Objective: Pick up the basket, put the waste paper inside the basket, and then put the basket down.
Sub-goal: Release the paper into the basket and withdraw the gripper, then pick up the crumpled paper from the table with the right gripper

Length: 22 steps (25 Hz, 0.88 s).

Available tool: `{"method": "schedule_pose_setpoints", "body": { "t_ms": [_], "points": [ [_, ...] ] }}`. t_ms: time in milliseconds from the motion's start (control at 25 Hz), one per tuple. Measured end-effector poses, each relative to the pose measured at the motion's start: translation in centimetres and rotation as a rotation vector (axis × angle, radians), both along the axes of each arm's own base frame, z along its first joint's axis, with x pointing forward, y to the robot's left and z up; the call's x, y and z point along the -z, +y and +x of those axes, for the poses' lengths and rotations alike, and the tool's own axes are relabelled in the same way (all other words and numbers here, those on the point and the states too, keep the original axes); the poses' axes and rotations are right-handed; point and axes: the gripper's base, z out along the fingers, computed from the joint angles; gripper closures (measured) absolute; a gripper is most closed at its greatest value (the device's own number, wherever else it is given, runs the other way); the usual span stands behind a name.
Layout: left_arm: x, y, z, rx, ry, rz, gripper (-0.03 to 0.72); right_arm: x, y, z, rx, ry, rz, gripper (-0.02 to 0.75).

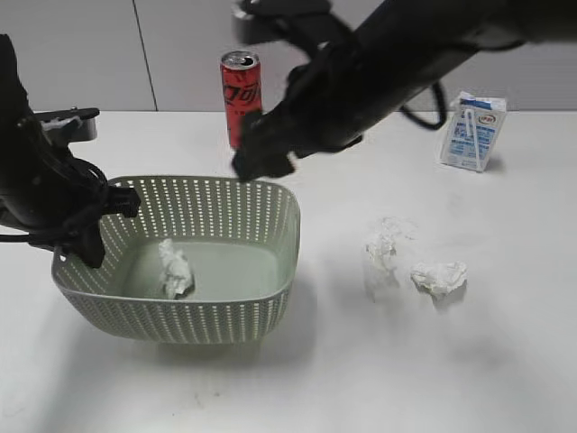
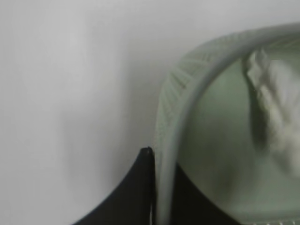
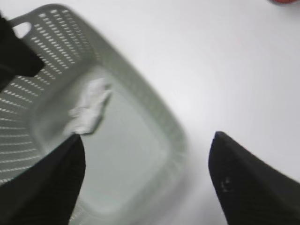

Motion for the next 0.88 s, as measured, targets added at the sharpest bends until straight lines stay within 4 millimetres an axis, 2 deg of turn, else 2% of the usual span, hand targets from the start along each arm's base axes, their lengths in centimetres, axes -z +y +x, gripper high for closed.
{"method": "schedule_pose_setpoints", "body": {
  "t_ms": [80, 160, 280, 360, 440, 640, 760, 880],
  "points": [
    [0.0, 0.0, 0.0, 0.001, 0.001, 0.001, 0.688, -1.6, -3.2, 1.7, 0.063, 0.027, -0.013, 0.134],
    [0.0, 0.0, 0.0, 0.000, 0.002, 0.001, 0.688, -2.2, -7.3, 3.2, 0.141, 0.074, -0.059, 0.161],
    [0.0, 0.0, 0.0, 0.000, -0.003, -0.001, 0.688, -0.5, -12.7, 4.3, 0.225, 0.161, -0.189, 0.183],
    [0.0, 0.0, 0.1, -0.001, -0.010, -0.003, 0.688, 1.7, -14.5, 4.5, 0.248, 0.215, -0.264, 0.190],
    [0.0, 0.0, 0.2, -0.003, -0.018, -0.006, 0.688, 4.0, -15.1, 4.3, 0.244, 0.281, -0.316, 0.194],
    [0.0, -0.1, 0.2, -0.003, -0.021, -0.007, 0.688, 9.4, -14.9, 4.7, 0.236, 0.431, -0.381, 0.197],
    [0.0, -0.1, 0.2, -0.004, -0.022, -0.007, 0.688, 11.9, -14.8, 4.8, 0.237, 0.500, -0.409, 0.202],
    [0.0, -0.1, 0.2, -0.004, -0.022, -0.007, 0.688, 13.7, -14.7, 4.8, 0.228, 0.545, -0.430, 0.223]
  ]
}}
